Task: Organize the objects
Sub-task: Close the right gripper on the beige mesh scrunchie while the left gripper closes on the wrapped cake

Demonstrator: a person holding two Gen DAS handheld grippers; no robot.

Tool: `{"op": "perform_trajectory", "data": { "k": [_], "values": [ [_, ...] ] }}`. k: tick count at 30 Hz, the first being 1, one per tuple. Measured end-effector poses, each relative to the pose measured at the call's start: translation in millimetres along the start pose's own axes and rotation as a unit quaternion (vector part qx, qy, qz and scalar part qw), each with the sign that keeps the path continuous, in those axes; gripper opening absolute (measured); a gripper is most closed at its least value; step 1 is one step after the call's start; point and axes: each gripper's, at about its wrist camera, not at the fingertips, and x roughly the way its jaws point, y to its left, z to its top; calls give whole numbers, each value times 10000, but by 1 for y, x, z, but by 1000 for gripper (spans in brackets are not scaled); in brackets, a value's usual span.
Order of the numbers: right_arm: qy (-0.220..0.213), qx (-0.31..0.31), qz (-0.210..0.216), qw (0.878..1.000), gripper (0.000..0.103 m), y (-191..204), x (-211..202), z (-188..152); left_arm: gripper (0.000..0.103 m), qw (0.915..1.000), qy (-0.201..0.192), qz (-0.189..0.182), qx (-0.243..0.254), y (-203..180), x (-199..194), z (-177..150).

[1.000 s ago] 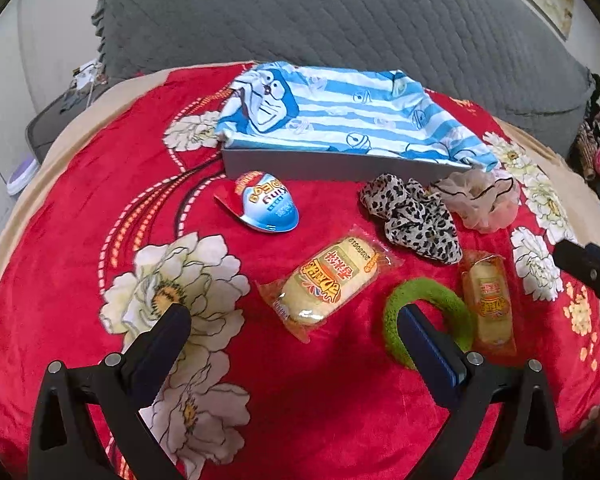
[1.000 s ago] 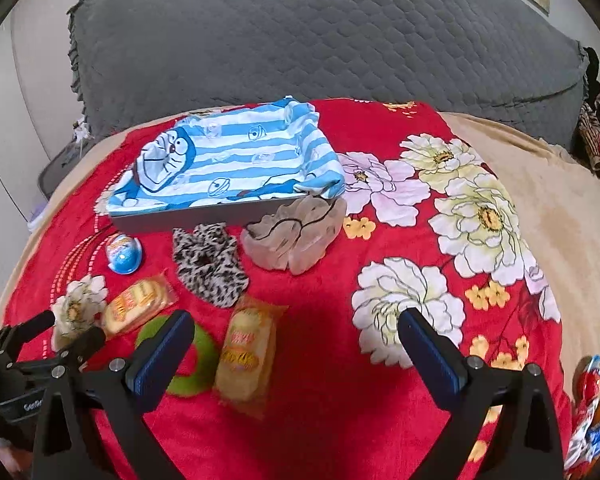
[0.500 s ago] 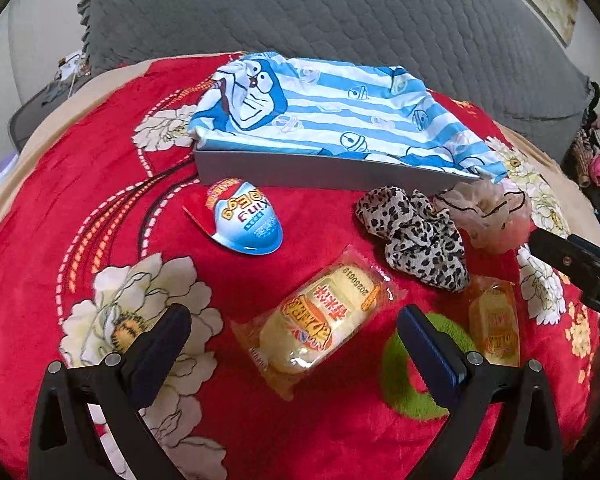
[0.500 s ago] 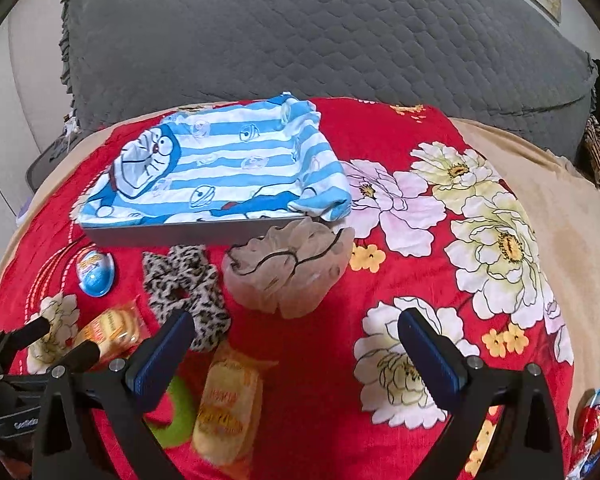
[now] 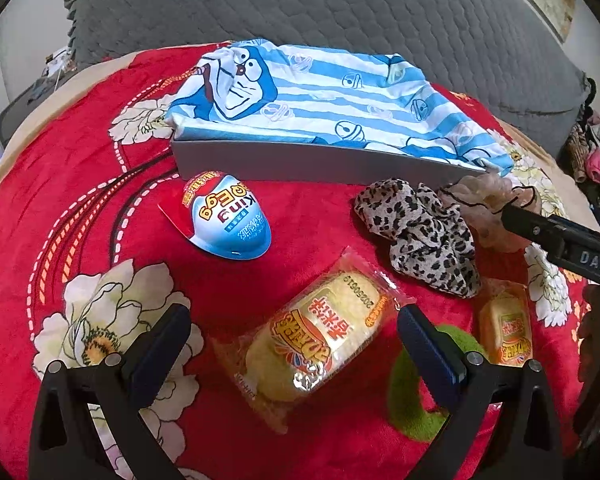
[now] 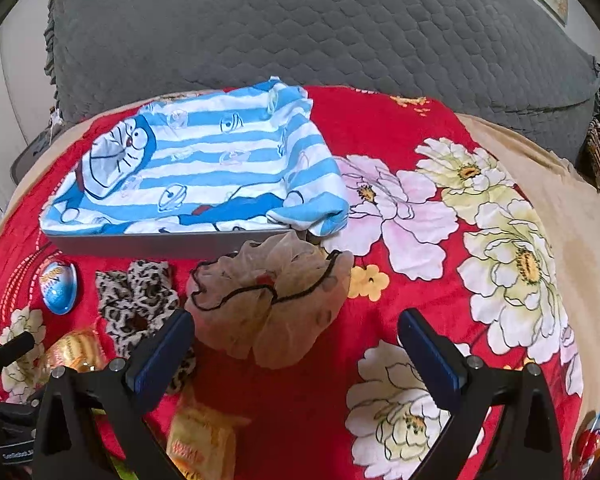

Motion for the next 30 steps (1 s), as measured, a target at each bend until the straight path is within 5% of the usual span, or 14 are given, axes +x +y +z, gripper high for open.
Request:
{"op": "perform_trajectory", "data": {
  "k": [6,18,23,30],
  "values": [
    [77,40,86,9999,102,0,13,2,103,9999,52,-48,-79,2,10,4],
    [282,-3,384,9989,71,4,34,9,97,9995,168,-240,-86,-3,18,-1],
    [319,-81,475,9983,53,6,38,10,77,9990,185,-406,-55,-3,18,-2],
    [338,-197,717,9967,28,11,40,12,65,9982,146,-578,62,-5,14,-4]
  ]
}}
